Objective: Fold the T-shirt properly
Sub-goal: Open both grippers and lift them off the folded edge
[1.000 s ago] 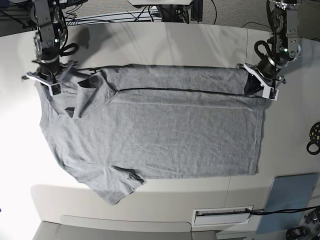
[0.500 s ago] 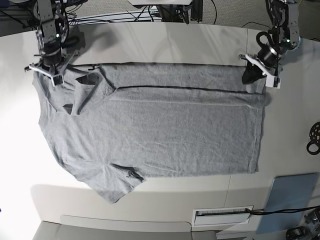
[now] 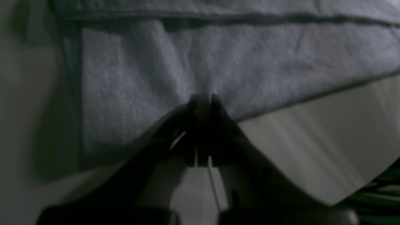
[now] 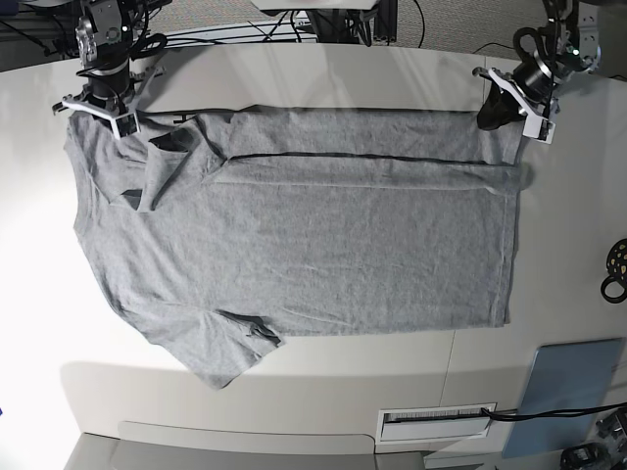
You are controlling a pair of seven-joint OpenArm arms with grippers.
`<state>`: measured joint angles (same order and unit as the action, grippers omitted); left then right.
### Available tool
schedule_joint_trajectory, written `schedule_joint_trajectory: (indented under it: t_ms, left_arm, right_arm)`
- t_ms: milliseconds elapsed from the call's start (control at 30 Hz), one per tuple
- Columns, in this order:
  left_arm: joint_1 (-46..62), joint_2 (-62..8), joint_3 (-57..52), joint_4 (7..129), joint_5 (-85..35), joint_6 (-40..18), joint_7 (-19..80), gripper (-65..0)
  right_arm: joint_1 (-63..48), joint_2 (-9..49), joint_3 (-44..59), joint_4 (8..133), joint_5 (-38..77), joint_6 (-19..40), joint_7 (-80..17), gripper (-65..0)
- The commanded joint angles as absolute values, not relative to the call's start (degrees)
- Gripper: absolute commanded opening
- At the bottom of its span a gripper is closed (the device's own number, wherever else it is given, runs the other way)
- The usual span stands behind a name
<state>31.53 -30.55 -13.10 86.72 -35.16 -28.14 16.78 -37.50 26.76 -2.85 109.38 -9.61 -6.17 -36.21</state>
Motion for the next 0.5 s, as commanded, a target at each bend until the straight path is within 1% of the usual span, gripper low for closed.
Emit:
schedule_joint_trajectory:
  t_ms: [0, 133, 233, 300, 433, 467]
  left_arm:
    - [32.7, -31.7, -13.0, 87.1, -32.7, -26.9, 21.0, -65.0]
    - [32.5, -32.6, -15.3, 91.1, -37.0, -26.9, 20.9, -65.0]
    - [31.7, -32.6, -17.0, 94.0, -39.5, -26.8, 18.5, -65.0]
    - [30.0, -32.4, -17.0, 94.1, -40.2, -26.8, 18.7, -65.0]
    - [26.2, -30.9, -17.0, 93.1, -39.5, -23.8, 20.2, -65.0]
    - [25.4, -30.7, -17.0, 92.6, -39.4, -23.7, 20.3, -65.0]
  right_arm:
    - [-38.0, 27.5, -2.3, 110.4, -10.4, -6.7, -35.4, -65.0]
    - [-37.9, 27.4, 0.3, 110.5, -10.3, -7.8, -33.0, -65.0]
    - [-37.3, 27.5, 4.3, 110.5, -6.9, -7.6, -33.1, -65.0]
    - [-36.6, 27.5, 7.3, 110.5, -4.1, -6.2, -33.2, -65.0]
    - [-34.5, 27.4, 11.6, 109.0, 0.4, -1.3, -33.2, -65.0]
    - [-33.7, 27.4, 11.9, 108.2, 1.2, -0.8, -33.3, -65.0]
